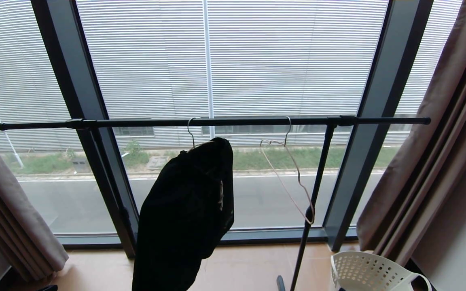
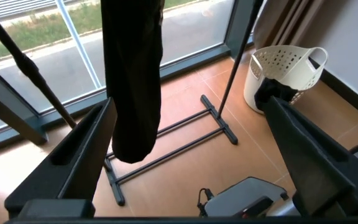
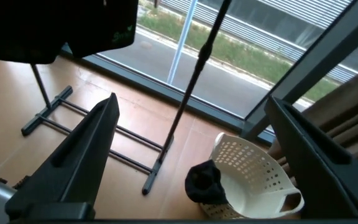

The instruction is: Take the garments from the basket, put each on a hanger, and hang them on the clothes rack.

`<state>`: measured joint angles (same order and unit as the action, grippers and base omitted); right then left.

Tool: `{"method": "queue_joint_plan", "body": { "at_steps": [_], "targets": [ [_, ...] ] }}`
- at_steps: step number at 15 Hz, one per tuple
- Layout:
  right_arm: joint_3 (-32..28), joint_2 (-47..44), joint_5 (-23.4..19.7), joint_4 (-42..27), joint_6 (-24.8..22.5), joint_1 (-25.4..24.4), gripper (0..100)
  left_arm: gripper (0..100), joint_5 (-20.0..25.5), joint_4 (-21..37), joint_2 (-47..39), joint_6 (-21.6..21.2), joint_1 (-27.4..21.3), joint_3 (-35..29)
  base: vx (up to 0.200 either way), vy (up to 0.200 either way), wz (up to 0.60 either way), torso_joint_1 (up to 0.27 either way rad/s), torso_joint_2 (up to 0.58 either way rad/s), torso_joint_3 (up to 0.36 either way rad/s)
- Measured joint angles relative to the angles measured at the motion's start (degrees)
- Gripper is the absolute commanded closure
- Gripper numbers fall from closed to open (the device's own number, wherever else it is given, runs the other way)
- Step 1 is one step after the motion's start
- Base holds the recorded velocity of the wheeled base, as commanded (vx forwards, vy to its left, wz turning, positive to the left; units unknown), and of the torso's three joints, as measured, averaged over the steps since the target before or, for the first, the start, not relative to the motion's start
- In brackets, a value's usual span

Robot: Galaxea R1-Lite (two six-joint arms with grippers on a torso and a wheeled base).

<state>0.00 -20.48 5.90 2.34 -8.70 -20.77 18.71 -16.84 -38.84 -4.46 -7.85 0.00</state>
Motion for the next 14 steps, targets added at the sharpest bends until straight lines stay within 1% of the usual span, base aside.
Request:
{"method": "queue_joint_plan", "body": {
  "at_steps": [3, 5, 7, 10, 11, 12, 13, 14],
  "targets": [
    [0.0, 1.6, 0.0, -0.1, -2.1, 8.4, 0, 0, -1.2, 5.2, 6.5, 0.1, 1.2, 0.0, 0.0, 0.0, 0.0, 0.0, 0.0, 0.0],
    [0.0, 3.9, 0.0, -0.1, -3.4, 11.9, 0, 0, -2.4, 10.2, 12.3, 0.1, 2.3, 0.0, 0.0, 0.0, 0.0, 0.0, 0.0, 0.0],
    [0.0, 6.2, -0.3, -0.2, -3.8, 15.9, 0, 0, -3.4, 15.2, 18.6, -0.2, 4.5, -0.1, 0.0, 0.0, 0.0, 0.0, 0.0, 0.0],
    [0.0, 10.3, -0.5, -0.2, -3.9, 20.9, 0, 0, -3.6, 16.9, 25.6, -4.1, 11.3, -0.4, 0.0, 0.0, 0.0, 0.0, 0.0, 0.0],
    [0.0, 11.6, -0.7, -0.2, -3.9, 22.0, 0, 0, -3.3, 16.9, 27.5, -4.6, 13.0, -0.5, 0.0, 0.0, 0.0, 0.0, 0.0, 0.0],
    [0.0, 12.9, -0.9, -0.2, -2.6, 23.0, 0, 0, -2.6, 16.9, 29.4, -4.7, 14.6, -0.5, 0.0, 0.0, 0.0, 0.0, 0.0, 0.0],
    [0.0, 13.8, -1.3, -0.2, 0.1, 23.4, 0, 0, -2.1, 16.9, 30.7, -4.3, 15.4, -0.5, 0.0, 0.0, 0.0, 0.0, 0.0, 0.0],
    [0.0, 14.4, -3.0, -0.2, 2.0, 23.3, 0, 0, -1.5, 16.9, 31.6, -3.4, 15.7, -0.5, 0.0, 0.0, 0.0, 0.0, 0.0, 0.0]
  ]
}}
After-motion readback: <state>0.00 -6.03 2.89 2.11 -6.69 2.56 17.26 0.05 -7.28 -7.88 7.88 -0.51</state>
